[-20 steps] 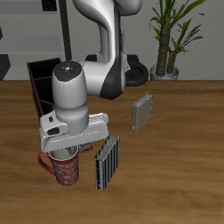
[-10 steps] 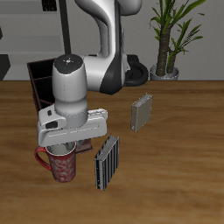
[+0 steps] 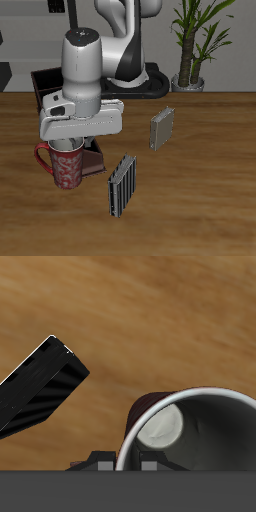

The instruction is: Place the red book into the right desk caddy's left compartment and place the red mug into the right desk caddy's right compartment

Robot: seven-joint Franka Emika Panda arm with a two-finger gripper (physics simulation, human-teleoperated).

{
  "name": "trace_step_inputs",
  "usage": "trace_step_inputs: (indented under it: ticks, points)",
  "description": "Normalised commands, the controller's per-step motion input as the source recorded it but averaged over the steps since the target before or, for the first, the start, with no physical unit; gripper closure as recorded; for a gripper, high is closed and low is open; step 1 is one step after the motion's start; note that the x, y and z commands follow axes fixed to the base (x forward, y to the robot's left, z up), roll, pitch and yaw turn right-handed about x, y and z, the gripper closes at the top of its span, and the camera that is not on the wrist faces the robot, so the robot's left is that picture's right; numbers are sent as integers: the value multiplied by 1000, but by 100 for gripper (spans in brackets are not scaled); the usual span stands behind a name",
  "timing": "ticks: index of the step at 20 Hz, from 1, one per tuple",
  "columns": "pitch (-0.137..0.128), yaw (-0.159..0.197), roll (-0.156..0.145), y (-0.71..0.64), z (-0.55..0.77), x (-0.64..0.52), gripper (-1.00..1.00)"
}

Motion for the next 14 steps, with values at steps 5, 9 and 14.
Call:
trace_step_inputs:
  ticks: [5, 9, 14]
  points:
    - [-74, -37, -29, -26, 659, -245, 100]
    - [-72, 20, 19, 100, 556, -300, 100]
    - [-51, 5, -16, -74, 400, -262, 100]
